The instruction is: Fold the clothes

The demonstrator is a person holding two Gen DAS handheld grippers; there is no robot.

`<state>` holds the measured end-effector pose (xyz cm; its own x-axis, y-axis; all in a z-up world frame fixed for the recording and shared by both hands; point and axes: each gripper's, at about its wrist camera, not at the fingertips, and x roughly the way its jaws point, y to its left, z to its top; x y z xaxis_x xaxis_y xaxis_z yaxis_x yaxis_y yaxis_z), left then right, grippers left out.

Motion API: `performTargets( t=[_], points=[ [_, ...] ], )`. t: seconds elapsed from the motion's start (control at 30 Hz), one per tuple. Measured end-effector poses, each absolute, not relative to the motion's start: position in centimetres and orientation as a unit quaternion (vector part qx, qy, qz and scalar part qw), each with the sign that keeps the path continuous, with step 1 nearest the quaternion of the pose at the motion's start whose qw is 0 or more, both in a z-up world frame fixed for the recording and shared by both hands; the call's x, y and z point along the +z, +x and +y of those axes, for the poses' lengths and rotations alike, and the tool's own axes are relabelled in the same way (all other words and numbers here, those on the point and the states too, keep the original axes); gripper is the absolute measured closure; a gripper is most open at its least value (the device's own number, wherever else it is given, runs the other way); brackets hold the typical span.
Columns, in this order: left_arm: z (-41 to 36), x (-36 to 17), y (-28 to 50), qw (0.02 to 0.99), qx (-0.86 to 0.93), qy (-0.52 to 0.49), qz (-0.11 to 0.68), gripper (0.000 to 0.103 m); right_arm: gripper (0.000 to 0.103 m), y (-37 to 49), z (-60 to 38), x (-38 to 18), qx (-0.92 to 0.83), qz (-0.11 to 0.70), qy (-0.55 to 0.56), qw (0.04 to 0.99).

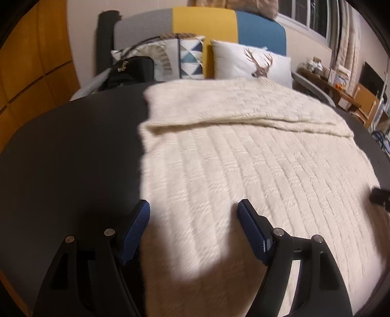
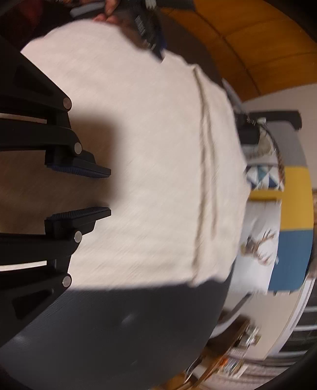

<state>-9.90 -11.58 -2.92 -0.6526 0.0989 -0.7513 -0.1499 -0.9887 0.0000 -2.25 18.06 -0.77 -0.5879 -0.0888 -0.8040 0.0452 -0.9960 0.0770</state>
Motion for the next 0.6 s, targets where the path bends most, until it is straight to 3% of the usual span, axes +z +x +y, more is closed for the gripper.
performTargets(
  t=[0.3, 0.43, 0.6],
  points=[
    [-13.7, -2.5, -5.7, 0.077, 0.915, -0.396, 0.021, 0.017, 0.079, 2.1, 23.0, -0.3, -0.9, -0.078, 0.428, 0.005],
    [-11.6, 0.5, -4.0, 0.105, 0.938, -0.33, 0.025, 0.017, 0.078, -0.5, 22.1, 2.0, -0.91, -0.071, 0.408, 0.032],
    [-3.7, 1.6, -7.4, 0.155, 0.917, -0.355, 0.096, 0.017, 0.078, -7.9, 20.2, 2.7, -0.884, -0.053, 0.461, 0.058]
  ],
)
